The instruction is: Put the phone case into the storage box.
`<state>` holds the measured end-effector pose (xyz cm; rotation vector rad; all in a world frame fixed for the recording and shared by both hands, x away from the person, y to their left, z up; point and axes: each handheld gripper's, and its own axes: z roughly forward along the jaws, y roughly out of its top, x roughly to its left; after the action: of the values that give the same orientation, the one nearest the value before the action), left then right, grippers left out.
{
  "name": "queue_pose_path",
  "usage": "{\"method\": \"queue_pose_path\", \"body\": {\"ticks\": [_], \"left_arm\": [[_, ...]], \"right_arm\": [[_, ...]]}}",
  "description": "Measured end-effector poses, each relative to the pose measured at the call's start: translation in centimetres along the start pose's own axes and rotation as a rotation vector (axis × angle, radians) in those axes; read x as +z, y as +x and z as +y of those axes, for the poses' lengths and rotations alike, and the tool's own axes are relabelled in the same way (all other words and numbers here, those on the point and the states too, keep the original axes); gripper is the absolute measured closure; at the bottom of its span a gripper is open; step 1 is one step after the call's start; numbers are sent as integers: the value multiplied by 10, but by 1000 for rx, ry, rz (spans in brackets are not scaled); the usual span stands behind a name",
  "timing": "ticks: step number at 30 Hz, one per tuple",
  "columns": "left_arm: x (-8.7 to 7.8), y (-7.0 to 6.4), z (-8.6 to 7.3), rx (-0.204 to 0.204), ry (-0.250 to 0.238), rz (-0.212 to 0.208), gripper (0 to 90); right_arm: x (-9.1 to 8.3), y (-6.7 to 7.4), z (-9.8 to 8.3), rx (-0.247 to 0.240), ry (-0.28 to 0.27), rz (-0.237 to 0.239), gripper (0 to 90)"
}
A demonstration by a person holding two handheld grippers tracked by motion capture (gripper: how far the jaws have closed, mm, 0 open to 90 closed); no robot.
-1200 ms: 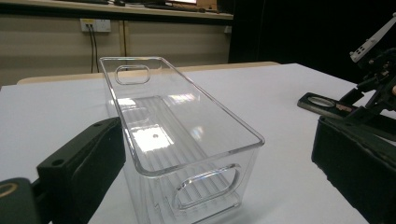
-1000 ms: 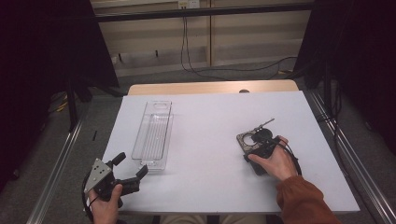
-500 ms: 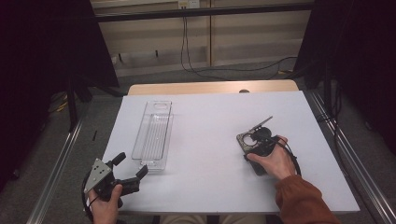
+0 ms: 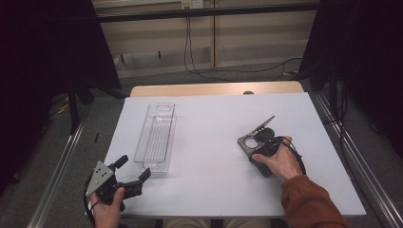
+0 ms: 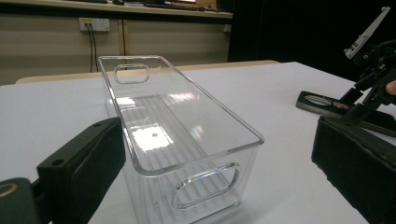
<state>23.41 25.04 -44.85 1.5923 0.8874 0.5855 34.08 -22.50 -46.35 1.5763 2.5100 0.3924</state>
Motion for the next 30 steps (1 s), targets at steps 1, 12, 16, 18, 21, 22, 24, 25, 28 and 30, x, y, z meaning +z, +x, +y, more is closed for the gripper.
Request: {"method": "queue_pose_path", "body": {"ticks": [1,12,16,18,21,22,24,25,28,30], "left_arm": [[0,0,0,-1,-1,0,31],[0,0,0,2,-1,-3,31],[0,0,0,0,0,3,31],[-1,0,0,4,3,2,31],[0,0,0,-1,0,-1,31],[0,0,0,-2,-1,2,31],[0,0,0,-6,-2,-2,31],[0,0,0,-3,-3,-3,31],[0,0,0,-1,0,-1,31],[0,0,0,-2,-2,1,31]], "right_arm": [[0,0,0,-2,-1,1,123],[-15,6,2,-23,-56,86,123],[-20,1,0,-22,-110,114,123],[-24,-2,0,-25,-154,142,123],[-28,-4,-2,-27,-189,160,123],[-30,-3,-2,-30,-209,157,122],[-31,-3,-3,-34,-232,161,123],[-32,-2,-3,-24,-259,170,123],[-34,-1,-3,-34,-291,181,122],[-34,0,-3,-56,-326,201,122]]}}
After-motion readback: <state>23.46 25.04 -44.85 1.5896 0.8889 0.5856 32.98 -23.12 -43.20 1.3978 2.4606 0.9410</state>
